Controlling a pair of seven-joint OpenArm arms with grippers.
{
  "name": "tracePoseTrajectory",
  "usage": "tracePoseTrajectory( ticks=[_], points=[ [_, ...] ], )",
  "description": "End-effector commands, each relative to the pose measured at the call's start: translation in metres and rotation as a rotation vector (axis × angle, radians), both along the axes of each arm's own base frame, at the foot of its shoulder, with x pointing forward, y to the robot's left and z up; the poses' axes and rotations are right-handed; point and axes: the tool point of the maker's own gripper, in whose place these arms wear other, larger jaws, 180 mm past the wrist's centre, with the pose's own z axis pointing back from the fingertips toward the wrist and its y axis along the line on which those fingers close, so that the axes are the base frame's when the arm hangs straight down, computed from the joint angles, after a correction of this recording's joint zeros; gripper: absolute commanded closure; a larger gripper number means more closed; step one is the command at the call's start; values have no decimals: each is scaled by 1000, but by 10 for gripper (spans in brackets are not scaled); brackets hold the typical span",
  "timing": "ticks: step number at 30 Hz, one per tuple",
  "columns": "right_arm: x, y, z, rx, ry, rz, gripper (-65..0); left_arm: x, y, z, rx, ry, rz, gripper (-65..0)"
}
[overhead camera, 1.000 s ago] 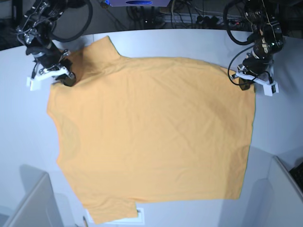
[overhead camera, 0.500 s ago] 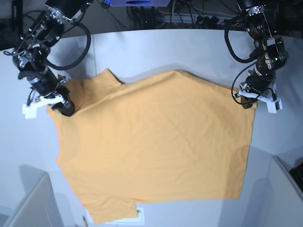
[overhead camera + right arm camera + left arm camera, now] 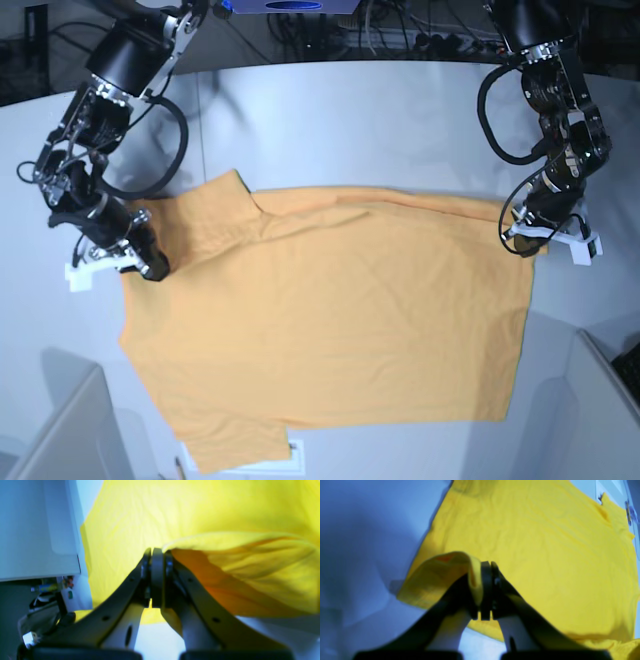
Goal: Fold the T-shirt properly
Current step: 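Lift the shoulders and drag the shirt toward the robot with both grippers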
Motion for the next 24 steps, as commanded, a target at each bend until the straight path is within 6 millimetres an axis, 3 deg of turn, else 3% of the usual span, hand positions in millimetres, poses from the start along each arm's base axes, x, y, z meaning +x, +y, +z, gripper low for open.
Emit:
tracePoseTrajectory(
  ticks=[1,8,21,24],
  points=[
    [18,-6,21,-16,-77,-5,0,9,6,11,15,-39,9,0],
    [44,-5,8,3,-53,-3,0,20,11,-6,-31,-4,34,0],
    [78,-4,5,73,-25,-10,0,41,14,-12,-77,-1,55,0],
    [83,-12,0,62,-17,-32,0,47,13,-12,-85,-1,53,0]
  ],
)
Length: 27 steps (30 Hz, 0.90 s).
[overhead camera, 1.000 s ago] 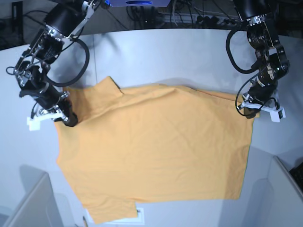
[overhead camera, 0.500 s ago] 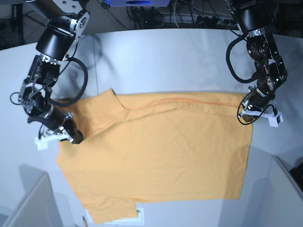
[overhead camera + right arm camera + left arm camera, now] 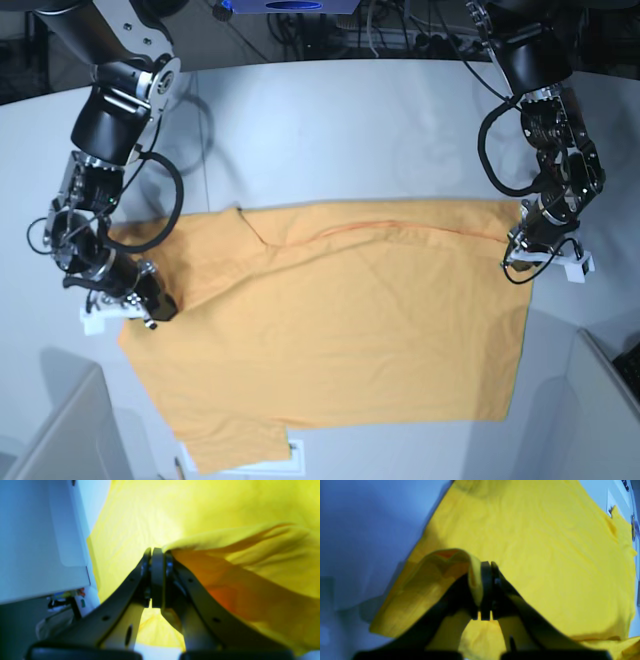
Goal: Fold the T-shirt properly
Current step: 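Lift the shoulders and drag the shirt toward the robot with both grippers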
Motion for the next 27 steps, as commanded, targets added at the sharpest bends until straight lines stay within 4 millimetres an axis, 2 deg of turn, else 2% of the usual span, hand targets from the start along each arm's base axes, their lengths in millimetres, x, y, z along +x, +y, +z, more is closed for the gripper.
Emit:
tracePoseTrajectory(
  ticks=[1,9,15,24,27],
  points=[
    [18,-5,22,-26,-68,-3,0,12,5,15,14,-50,5,0],
    [27,-15,4,-100,-70,-37,0,35,5,9,-40,-36,21,0],
    [27,-18,2,-109,-75,-51,0,37,5,0,-61,-13,28,0],
    [26,-19,1,-107,-67,-57,0,37,7,1,-59,-14,31,0],
    [25,-21,0,-108,-65,-60,-170,36,9,1,-60,-16,38,0]
  ],
)
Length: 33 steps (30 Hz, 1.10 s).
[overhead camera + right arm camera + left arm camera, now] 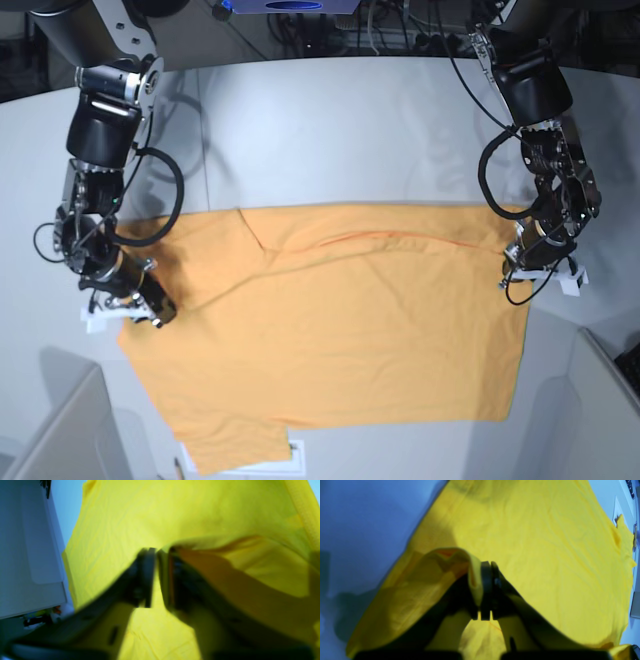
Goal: Fold the T-shirt properly
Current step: 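Lift the shoulders and drag the shirt toward the robot with both grippers, then release the shoulders and regrasp the collar edge with both grippers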
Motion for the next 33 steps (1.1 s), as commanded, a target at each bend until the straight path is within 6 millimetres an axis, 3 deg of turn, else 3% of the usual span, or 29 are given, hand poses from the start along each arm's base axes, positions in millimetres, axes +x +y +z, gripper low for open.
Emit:
tracePoseTrajectory(
  ticks=[1,3,6,10,13,16,21,26,33],
  points=[
    [15,-9,23,-10,-67,-16,-212,13,8,19,16,-57,11,-33],
    [14,-11,23,-14,-68,-18,-251,15,9,21,20,-70,17,-194],
    [11,-27,27,-53,-98,-55,-234,24,21,34,60,-144,67,-402],
    [-5,-51,29,-114,-135,-176,-230,32,30,48,94,-217,110,-553],
    [-24,-64,41,-183,-202,-239,-231,26,39,64,109,-262,133,-563],
    [-48,-74,52,-238,-238,-299,-233,-11,57,71,86,-305,200,-564],
    [-91,-81,50,-288,-207,-384,-261,-78,58,58,16,-289,238,-564],
    [-110,-68,29,-255,-152,-389,-413,-110,48,35,-60,-241,267,-564],
    [-146,-65,-18,-170,-24,-489,-419,-130,46,12,-67,-233,225,-563]
  ],
)
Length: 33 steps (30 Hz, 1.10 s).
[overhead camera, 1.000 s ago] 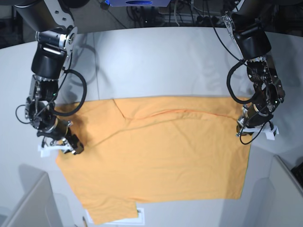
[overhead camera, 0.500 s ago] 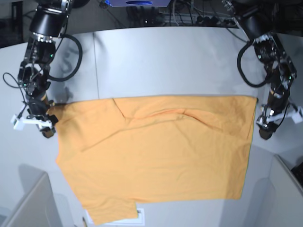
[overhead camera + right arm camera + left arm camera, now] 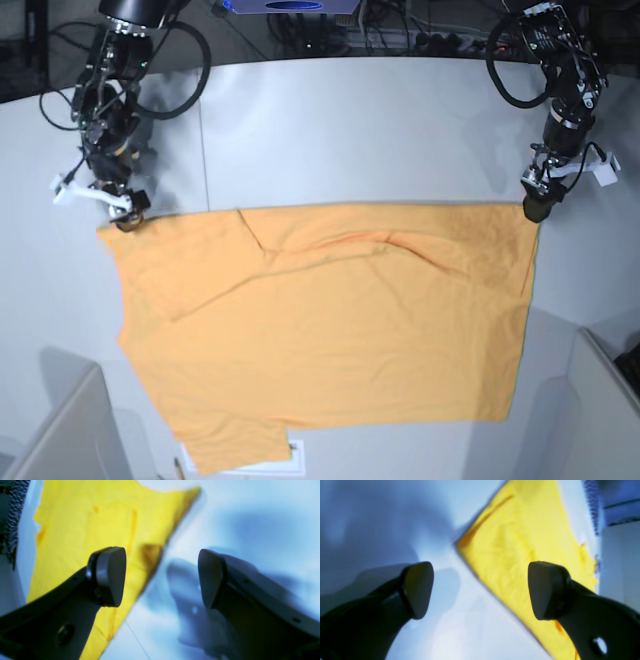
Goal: Fold the T-shirt properly
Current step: 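Release the shoulders and regrasp the collar edge with both grippers, then pull the collar edge further toward the robot with both grippers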
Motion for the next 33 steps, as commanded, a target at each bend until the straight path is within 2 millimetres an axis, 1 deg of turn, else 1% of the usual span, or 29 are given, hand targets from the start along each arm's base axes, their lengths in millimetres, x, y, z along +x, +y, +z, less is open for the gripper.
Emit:
tracePoseTrajectory(
  ticks=[1,4,5,6,8,10,12,16,18,20,21,22,23,24,25,27,28,29,31,33],
  points=[
    [7,-12,8,-34,-33,-10,-419,-3,10,2,11,-15,21,-563],
    [13,-12,-5,-11,-8,-17,-419,3,12,-3,22,-4,25,-563],
    [18,-16,-5,-15,-7,-19,-419,6,11,-4,31,0,23,-563],
    [25,-21,-5,-17,-7,-20,-419,13,11,-2,46,-1,16,-563],
    [35,-27,-7,-18,-4,-19,-419,24,3,-5,42,-4,18,-563],
    [36,-29,-12,-13,12,-19,-419,25,0,-14,35,15,24,-563],
    [40,-27,-10,-10,6,-18,-419,29,-1,-21,18,27,29,-563],
    [38,-26,-18,0,25,-16,-419,29,-4,-34,-14,50,37,-563],
    [40,-24,-19,3,19,-3,-419,33,-5,-36,-31,48,41,-561],
    [48,-23,-16,2,0,7,-419,37,-5,-40,-44,50,44,-558],
    [49,-23,-19,8,7,6,-417,41,-6,-40,-52,48,46,-536],
    [51,-23,-22,14,14,2,-411,43,-7,-42,-62,48,46,-479],
    [54,-23,-25,21,20,1,-389,46,-9,-44,-69,51,45,-415],
    [54,-25,-28,23,30,0,-341,44,-10,-47,-80,57,48,-326],
    [51,-28,-33,24,47,-2,-275,45,-10,-50,-90,65,49,-229],
    [54,-26,-37,41,50,-1,-119,42,-10,-57,-101,83,53,-28],
    [57,-24,-35,39,37,14,-27,43,-7,-55,-90,82,49,0],
    [61,-23,-31,37,17,28,0,45,-3,-51,-78,77,46,0],
    [68,-24,-18,25,-22,40,0,50,2,-41,-54,57,40,0],
    [73,-25,-5,15,-45,42,0,55,14,-24,-8,31,35,0]
  ],
)
